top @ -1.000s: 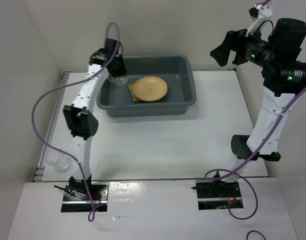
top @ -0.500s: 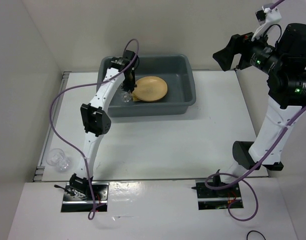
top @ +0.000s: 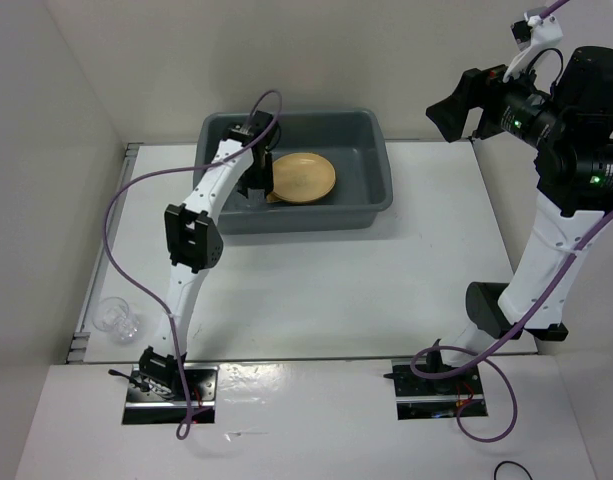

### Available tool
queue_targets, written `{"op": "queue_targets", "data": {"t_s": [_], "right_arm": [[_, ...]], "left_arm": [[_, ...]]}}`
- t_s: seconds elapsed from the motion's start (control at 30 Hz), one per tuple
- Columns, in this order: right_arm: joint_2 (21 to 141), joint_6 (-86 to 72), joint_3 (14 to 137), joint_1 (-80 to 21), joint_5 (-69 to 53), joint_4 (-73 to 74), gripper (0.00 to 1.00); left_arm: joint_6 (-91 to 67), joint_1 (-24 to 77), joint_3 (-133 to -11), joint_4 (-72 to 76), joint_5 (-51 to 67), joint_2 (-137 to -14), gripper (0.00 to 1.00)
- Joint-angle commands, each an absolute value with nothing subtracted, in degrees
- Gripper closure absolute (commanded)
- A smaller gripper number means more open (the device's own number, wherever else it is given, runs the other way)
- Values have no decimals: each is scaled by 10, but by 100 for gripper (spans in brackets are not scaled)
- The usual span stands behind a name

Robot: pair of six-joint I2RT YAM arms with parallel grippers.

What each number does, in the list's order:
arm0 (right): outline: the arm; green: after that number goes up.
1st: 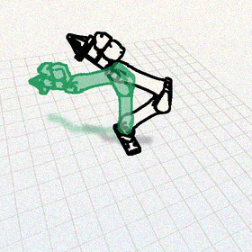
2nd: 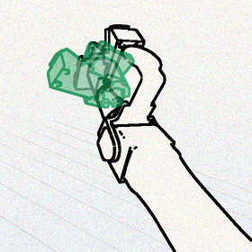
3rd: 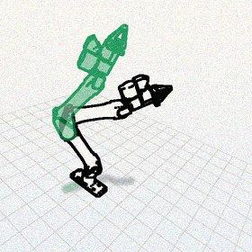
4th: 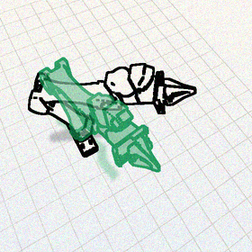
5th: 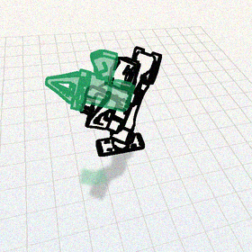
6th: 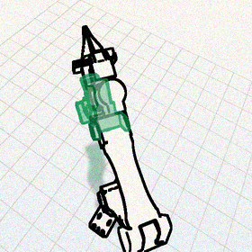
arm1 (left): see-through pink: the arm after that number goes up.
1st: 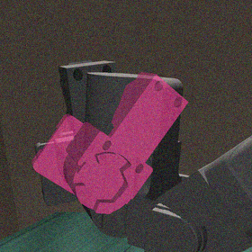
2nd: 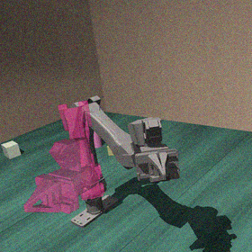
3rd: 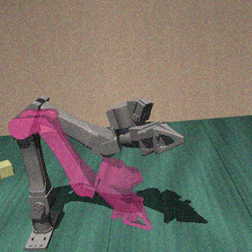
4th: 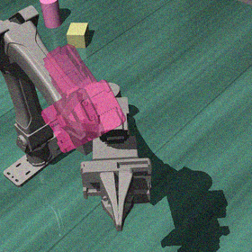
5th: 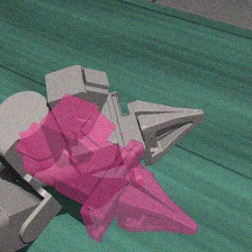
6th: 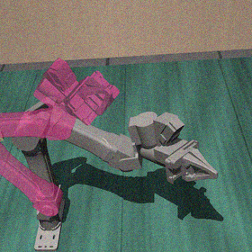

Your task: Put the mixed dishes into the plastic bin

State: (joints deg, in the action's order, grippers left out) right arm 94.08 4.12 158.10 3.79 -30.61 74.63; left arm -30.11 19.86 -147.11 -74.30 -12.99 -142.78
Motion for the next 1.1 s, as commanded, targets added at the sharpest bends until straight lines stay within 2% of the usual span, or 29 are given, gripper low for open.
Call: {"op": "queue_targets", "data": {"t_s": [0.0, 0.03, 0.07, 0.17, 0.2, 0.23, 0.3, 0.33, 0.37, 0.4, 0.43, 0.5, 0.57, 0.63, 0.67, 0.77, 0.9, 1.0, 1.07], "right_arm": [[943, 43, 1579, 42, -301, 743, 2], [943, 43, 1585, 42, -301, 743, 2], [943, 43, 1585, 42, -301, 743, 2], [948, 43, 1590, 42, -301, 743, 2], [948, 43, 1590, 42, -301, 743, 2], [954, 43, 1590, 42, -301, 743, 2], [954, 43, 1595, 42, -306, 743, 2], [961, 43, 1602, 42, -306, 743, 2], [961, 43, 1602, 42, -306, 743, 2], [968, 43, 1609, 42, -313, 743, 2], [969, 43, 1617, 42, -313, 743, 2], [982, 43, 1622, 42, -320, 743, 2], [989, 43, 1629, 42, -325, 743, 2], [997, 43, 1636, 42, -331, 743, 2], [997, 43, 1636, 42, -337, 743, 2], [1016, 38, 1644, 42, -347, 743, 2], [1042, 33, 1675, 42, -361, 743, 2], [1056, 33, 1700, 37, -367, 743, 2], [1068, 33, 1710, 37, -372, 743, 2]], "left_arm": [[-303, 199, -1545, -742, -144, -1391, 41], [-303, 193, -1553, -742, -144, -1370, 24], [-308, 192, -1559, -742, -180, -1356, 0], [-326, 192, -1543, -742, -291, -1278, 0], [-350, 199, -1528, -742, -399, -1224, 0], [-372, 199, -1501, -742, -455, -1192, 0], [-477, 199, -1371, -742, -592, -1088, 0], [-494, 193, -1311, -711, -613, -1048, 0], [-488, 186, -1165, -668, -613, -1007, 0], [-459, 168, -1085, -611, -597, -916, 0], [-404, 157, -1011, -510, -533, -869, 0], [-439, 126, -839, -471, -485, -735, 0], [-465, 101, -747, -445, -379, -599, 0], [-474, 89, -645, -420, -325, -512, 0], [-527, 80, -624, -433, -317, -450, 0], [-597, 57, -605, -524, -317, -443, 0], [-666, 38, -638, -681, -337, -560, 0], [-667, 25, -664, -706, -323, -644, 0], [-654, -2, -630, -706, -288, -685, 0]]}}
